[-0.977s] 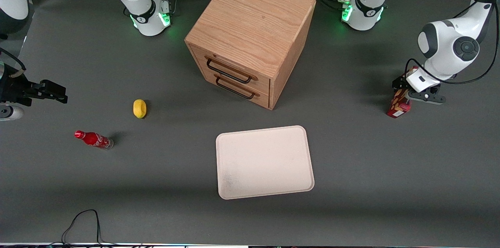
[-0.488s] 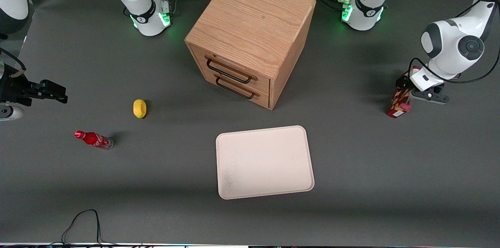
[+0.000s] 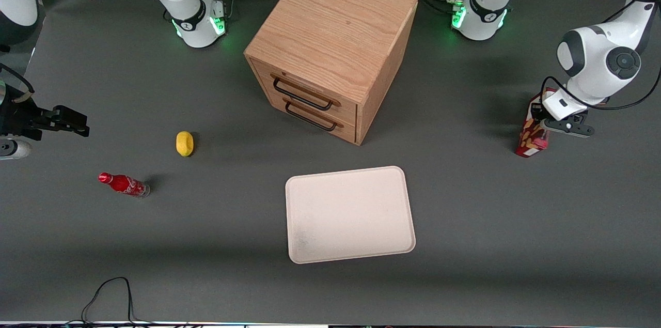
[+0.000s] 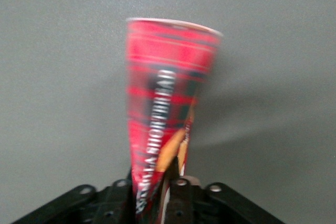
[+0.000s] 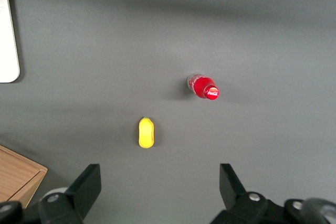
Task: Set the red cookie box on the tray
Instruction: 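Close the left gripper on the cookie box's end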
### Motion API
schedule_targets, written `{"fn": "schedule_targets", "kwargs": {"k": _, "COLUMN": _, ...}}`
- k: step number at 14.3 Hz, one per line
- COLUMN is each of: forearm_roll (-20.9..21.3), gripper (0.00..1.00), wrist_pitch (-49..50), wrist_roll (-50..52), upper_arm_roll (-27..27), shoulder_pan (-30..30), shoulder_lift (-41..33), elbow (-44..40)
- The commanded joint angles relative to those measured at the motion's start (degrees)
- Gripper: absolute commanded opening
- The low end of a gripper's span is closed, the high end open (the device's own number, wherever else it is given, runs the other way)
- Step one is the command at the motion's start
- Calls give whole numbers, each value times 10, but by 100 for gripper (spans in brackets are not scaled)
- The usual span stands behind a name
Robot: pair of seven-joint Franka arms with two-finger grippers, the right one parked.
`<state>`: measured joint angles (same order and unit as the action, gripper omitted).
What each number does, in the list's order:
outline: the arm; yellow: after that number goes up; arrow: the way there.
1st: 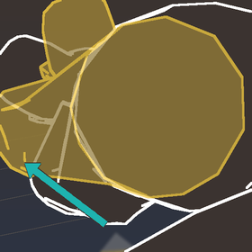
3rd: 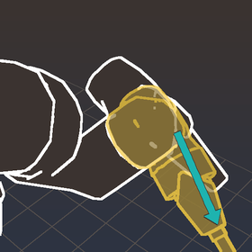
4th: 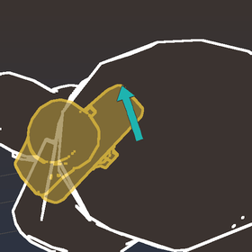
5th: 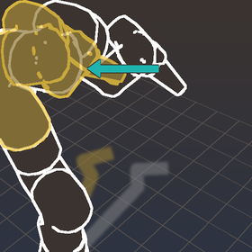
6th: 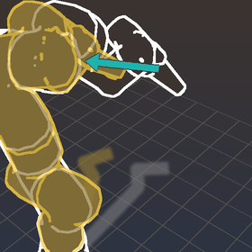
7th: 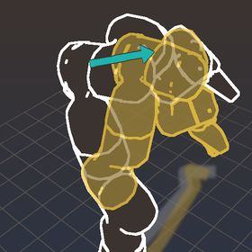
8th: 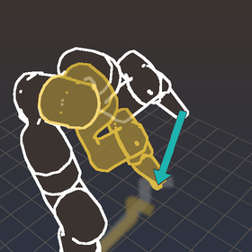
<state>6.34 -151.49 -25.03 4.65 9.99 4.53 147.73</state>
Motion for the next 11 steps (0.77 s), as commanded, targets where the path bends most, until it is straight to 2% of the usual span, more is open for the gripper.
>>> {"fn": "schedule_targets", "kwargs": {"k": 1, "forearm_roll": -2, "gripper": 0, "wrist_pitch": -5, "wrist_roll": -11, "upper_arm_roll": -2, "shoulder_pan": 4, "shoulder_lift": 0, "elbow": -2}}
{"fn": "schedule_targets", "kwargs": {"k": 5, "forearm_roll": -2, "gripper": 0, "wrist_pitch": 32, "wrist_roll": -12, "upper_arm_roll": -3, "shoulder_pan": 4, "shoulder_lift": -19, "elbow": -20}}
{"fn": "schedule_targets", "kwargs": {"k": 8, "forearm_roll": -11, "gripper": 0, "wrist_pitch": 200, "wrist_roll": -12, "upper_arm_roll": -5, "shoulder_pan": 3, "shoulder_lift": -41, "elbow": -108}}
{"fn": "schedule_targets", "kwargs": {"k": 11, "forearm_roll": -24, "gripper": 0, "wrist_pitch": 409, "wrist_roll": -10, "upper_arm_roll": -7, "shoulder_pan": -4, "shoulder_lift": -45, "elbow": -258}}
